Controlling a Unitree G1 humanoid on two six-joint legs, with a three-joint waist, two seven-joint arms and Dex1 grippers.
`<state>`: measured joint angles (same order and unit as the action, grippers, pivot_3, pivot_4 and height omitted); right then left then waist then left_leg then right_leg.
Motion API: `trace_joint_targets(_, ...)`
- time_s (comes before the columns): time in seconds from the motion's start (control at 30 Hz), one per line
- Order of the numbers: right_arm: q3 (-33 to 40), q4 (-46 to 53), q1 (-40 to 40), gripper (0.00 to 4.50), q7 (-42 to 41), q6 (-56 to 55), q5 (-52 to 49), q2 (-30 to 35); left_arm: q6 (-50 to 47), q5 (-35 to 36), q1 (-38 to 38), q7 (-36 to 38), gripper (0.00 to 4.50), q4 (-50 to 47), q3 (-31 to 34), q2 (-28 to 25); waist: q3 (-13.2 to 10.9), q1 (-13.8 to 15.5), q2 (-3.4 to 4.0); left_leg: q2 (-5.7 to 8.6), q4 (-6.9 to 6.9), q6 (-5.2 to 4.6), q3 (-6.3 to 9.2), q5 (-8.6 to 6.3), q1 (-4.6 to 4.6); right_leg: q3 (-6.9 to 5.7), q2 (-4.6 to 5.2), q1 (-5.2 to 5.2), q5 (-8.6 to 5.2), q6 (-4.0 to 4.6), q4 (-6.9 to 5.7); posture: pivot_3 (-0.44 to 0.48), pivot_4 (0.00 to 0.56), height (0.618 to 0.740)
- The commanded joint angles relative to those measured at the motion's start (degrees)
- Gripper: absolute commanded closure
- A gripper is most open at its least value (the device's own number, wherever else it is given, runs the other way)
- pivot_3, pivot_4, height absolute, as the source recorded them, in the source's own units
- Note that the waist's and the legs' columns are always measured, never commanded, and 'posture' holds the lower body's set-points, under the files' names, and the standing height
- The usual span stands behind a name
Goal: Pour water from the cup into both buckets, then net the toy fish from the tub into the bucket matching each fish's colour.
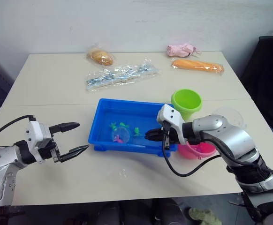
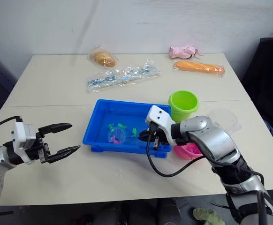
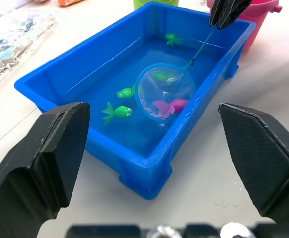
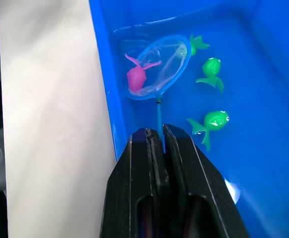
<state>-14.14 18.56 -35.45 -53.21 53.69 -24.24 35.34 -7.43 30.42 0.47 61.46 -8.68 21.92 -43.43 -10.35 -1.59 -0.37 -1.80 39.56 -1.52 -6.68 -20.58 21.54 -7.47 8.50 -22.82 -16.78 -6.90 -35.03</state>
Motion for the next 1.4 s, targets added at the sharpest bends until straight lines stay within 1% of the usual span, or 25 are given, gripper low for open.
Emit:
trace_joint_targets(0.03, 5.15, 1.56, 0.03, 4.5, -0.51, 2.19, -4.01, 1.1, 0.94, 0.4, -0.54, -0.14, 0.03, -1.31, 0.29, -0.06, 0.0, 0.01, 0.0, 0.0, 0.0, 0.0, 0.0, 0.0, 0.0, 0.0, 0.0, 0.0, 0.0, 0.0, 0.01, 0.0, 0.15, 0.74)
trace_joint_targets(0.27, 13.7, 2.85, 2.46, 4.5, -0.31, 6.13, -9.61, 6.01, 1.02, 1.33, -2.62, 0.32, 0.03, -1.64, -1.37, 1.4, 0.0, 0.25, 0.0, 0.02, 0.01, -0.01, -0.01, 0.0, 0.0, 0.02, 0.02, 0.01, 0.0, 0.0, 0.02, 0.0, 0.15, 0.74)
trace_joint_targets(0.43, 20.45, 4.71, 6.07, 4.5, 2.73, 9.27, -13.0, 7.58, -0.3, 1.92, -7.45, 0.78, 0.03, -0.78, -4.39, 2.42, 0.0, 0.32, 0.0, 0.01, 0.0, -0.01, -0.02, 0.0, 0.0, 0.03, 0.01, 0.01, 0.0, 0.0, 0.01, 0.0, 0.15, 0.74)
trace_joint_targets(0.57, 28.42, 10.12, 13.15, 4.5, 6.54, 11.14, -16.28, 7.33, -1.47, 1.75, -12.84, -1.59, 0.03, -0.64, -8.17, 5.54, 0.0, 1.09, 0.0, 0.03, 0.0, -0.01, -0.01, 0.01, 0.0, 0.03, 0.02, 0.03, 0.01, -0.01, 0.03, 0.0, 0.15, 0.74)
trace_joint_targets(0.63, 30.36, 12.27, 15.79, 4.5, 7.74, 11.09, -17.53, 7.24, -1.96, 1.72, -14.0, -1.49, 0.03, -0.84, -9.38, 6.33, 0.0, 1.39, 0.0, 0.04, 0.0, -0.02, -0.02, 0.01, 0.0, 0.04, 0.0, 0.03, 0.01, -0.02, 0.03, 0.0, 0.15, 0.74)
trace_joint_targets(0.77, 34.85, 20.49, 24.71, 4.5, 17.04, 11.67, -16.46, 3.96, -6.09, 3.53, -18.2, 0.04, 0.03, -0.05, -13.53, 8.05, 0.01, 1.67, -0.02, 0.01, 0.01, 0.01, -0.07, 0.02, -0.01, 0.05, -0.07, 0.03, 0.01, -0.03, 0.04, 0.0, 0.15, 0.74)
trace_joint_targets(0.83, 38.89, 23.79, 26.67, 4.5, 20.6, 13.83, -20.51, 0.86, -7.04, 3.35, -18.87, 0.3, 0.03, 0.28, -14.18, 8.03, 0.01, 1.72, 0.0, 0.03, 0.01, 0.04, -0.06, 0.06, -0.01, 0.08, -0.07, 0.03, 0.01, -0.03, 0.01, 0.0, 0.15, 0.74)
trace_joint_targets(0.9, 45.19, 28.56, 30.11, 4.5, 21.93, 13.39, -25.69, -0.81, -7.83, 3.76, -19.81, 0.94, 0.03, 0.89, -15.12, 8.92, 0.01, 1.68, 0.01, 0.03, 0.02, 0.04, -0.07, 0.08, -0.02, 0.13, -0.07, 0.03, 0.02, -0.04, -0.02, 0.0, 0.15, 0.74)
trace_joint_targets(1.0, 53.39, 32.73, 34.66, 4.5, 24.04, 11.33, -33.43, -1.33, -7.99, 3.52, -21.79, 2.31, 0.03, 2.42, -17.15, 10.69, 0.01, 1.79, 0.01, 0.03, 0.0, 0.03, -0.05, 0.08, -0.02, 0.13, -0.11, 0.04, 0.03, -0.05, 0.01, 0.0, 0.15, 0.74)
trace_joint_targets(1.13, 64.26, 35.9, 44.59, 4.5, 24.81, 7.32, -41.05, 0.67, -6.2, 1.54, -25.56, 5.28, 0.03, 7.1, -20.68, 13.04, 0.01, 2.87, 0.0, 0.08, 0.02, -0.02, -0.04, 0.08, -0.04, 0.22, -0.15, 0.11, 0.06, -0.11, 0.08, 0.0, 0.15, 0.74)
trace_joint_targets(1.17, 67.62, 36.66, 47.7, 4.5, 25.05, 5.22, -42.47, 0.22, -5.52, 0.98, -26.02, 6.13, 0.03, 8.36, -21.26, 13.29, 0.01, 2.93, 0.0, 0.1, 0.02, -0.03, -0.04, 0.09, -0.04, 0.25, -0.16, 0.11, 0.06, -0.12, 0.09, 0.0, 0.15, 0.74)
trace_joint_targets(1.23, 73.75, 36.72, 53.56, 4.5, 27.7, 0.16, -46.17, -3.17, -4.94, 0.62, -26.26, 7.1, 0.03, 10.3, -21.98, 14.06, 0.01, 3.01, -0.01, 0.12, 0.0, -0.04, -0.08, 0.08, -0.08, 0.28, -0.19, 0.15, 0.07, -0.12, 0.12, 0.0, 0.15, 0.74)
trace_joint_targets(1.27, 75.71, 37.6, 57.41, 4.5, 25.94, -2.16, -45.39, -4.61, -4.69, 0.43, -26.37, 7.87, 0.03, 11.27, -22.48, 14.39, 0.01, 3.02, -0.01, 0.13, 0.0, -0.04, -0.07, 0.07, -0.13, 0.28, -0.25, 0.19, 0.07, -0.12, 0.14, 0.0, 0.15, 0.74)
trace_joint_targets(1.33, 77.34, 39.24, 65.21, 4.5, 21.93, -6.25, -41.07, -7.44, -3.39, -0.59, -27.13, 9.86, 0.03, 12.93, -24.01, 14.94, 0.02, 3.02, 0.01, 0.12, -0.04, -0.03, -0.08, 0.07, -0.19, 0.31, -0.28, 0.23, 0.07, -0.13, 0.18, 0.0, 0.15, 0.74)
trace_joint_targets(1.37, 77.35, 39.49, 67.75, 4.5, 21.12, -8.05, -39.94, -8.33, -2.84, -0.98, -27.5, 10.48, 0.03, 13.47, -24.45, 15.11, 0.02, 3.08, 0.01, 0.11, -0.08, -0.04, -0.09, 0.06, -0.2, 0.36, -0.29, 0.22, 0.07, -0.13, 0.2, 0.0, 0.15, 0.74)
trace_joint_targets(1.4, 77.07, 39.2, 69.75, 4.5, 20.47, -10.82, -38.33, -10.54, -2.57, -1.03, -28.61, 10.49, 0.03, 14.53, -24.46, 15.83, 0.02, 3.04, 0.01, 0.11, -0.08, -0.04, -0.09, 0.06, -0.21, 0.36, -0.29, 0.23, 0.07, -0.13, 0.2, 0.0, 0.15, 0.74)
